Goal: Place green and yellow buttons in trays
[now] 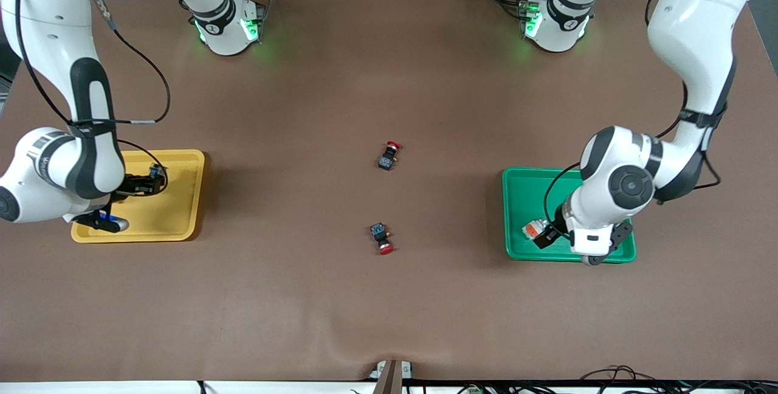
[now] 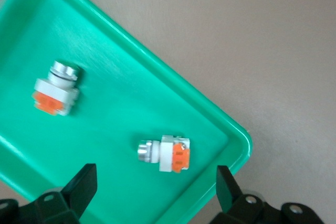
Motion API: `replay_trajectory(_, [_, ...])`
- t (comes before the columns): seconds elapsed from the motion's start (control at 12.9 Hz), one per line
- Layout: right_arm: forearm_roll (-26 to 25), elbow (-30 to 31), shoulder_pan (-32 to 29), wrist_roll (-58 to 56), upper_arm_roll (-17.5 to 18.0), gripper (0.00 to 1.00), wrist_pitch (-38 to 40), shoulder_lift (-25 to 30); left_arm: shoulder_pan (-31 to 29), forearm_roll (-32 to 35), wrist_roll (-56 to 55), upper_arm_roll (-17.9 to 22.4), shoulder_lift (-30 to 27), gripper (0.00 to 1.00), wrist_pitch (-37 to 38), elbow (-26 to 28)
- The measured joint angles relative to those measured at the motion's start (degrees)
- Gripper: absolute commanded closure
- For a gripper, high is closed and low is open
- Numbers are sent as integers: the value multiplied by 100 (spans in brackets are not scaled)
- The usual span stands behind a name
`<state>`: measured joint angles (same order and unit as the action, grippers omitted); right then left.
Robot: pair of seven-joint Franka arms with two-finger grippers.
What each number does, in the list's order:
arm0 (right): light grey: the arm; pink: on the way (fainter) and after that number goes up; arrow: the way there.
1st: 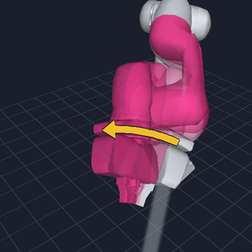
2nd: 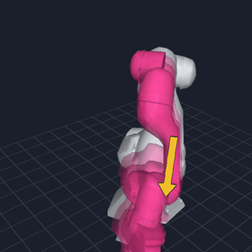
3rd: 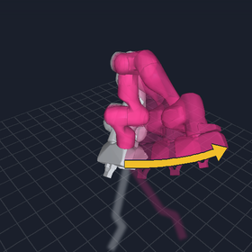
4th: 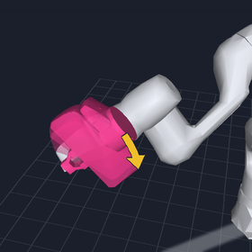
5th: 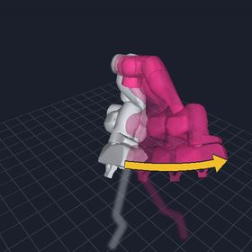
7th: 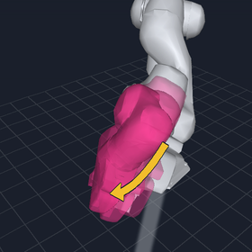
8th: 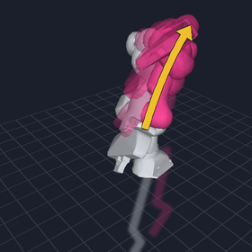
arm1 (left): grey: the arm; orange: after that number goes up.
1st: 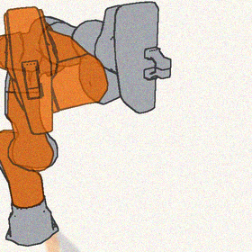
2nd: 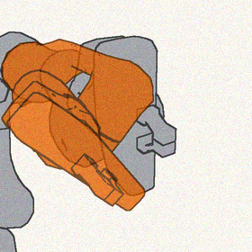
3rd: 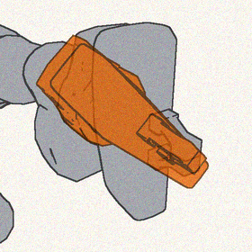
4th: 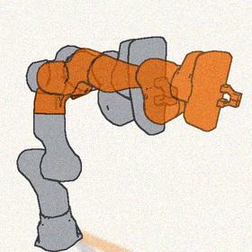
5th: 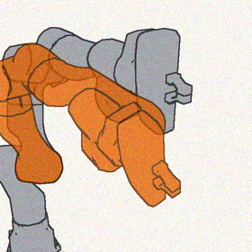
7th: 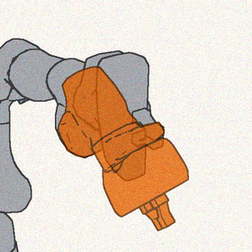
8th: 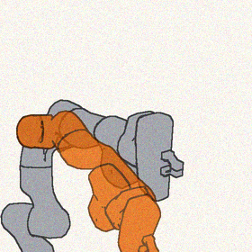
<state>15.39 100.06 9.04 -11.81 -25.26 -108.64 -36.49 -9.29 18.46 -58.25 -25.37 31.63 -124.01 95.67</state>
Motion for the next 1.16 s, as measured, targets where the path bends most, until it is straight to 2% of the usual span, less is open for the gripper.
replay_trajectory(0.08, [-2,2,-41,-138,0,0,-174,-122,-28,0,244,1,-224,0,115,-1])
replay_trajectory(0.31, [-1,-97,-76,-230,38,0,12,-241,-228,0,1176,2,-903,0,329,-56])
replay_trajectory(0.54, [141,-908,56,-210,133,0,1487,-188,-362,-4,2061,3,-1342,0,1229,-466])
replay_trajectory(0.7, [432,-1276,224,-31,186,0,1978,-72,-365,-5,2455,-1,-1444,0,1837,-849])
replay_trajectory(0.85, [479,-1354,225,588,603,0,2019,112,-364,-33,2796,-13,-1564,0,2147,-1076])
replay_trajectory(1.01, [358,-1381,118,1689,1230,0,2003,342,-370,-341,3003,-14,-1767,0,2355,-1161])
replay_trajectory(1.16, [-290,-1446,-199,2874,2121,0,1991,695,-489,-651,3157,-6,-2006,0,2518,-1168])
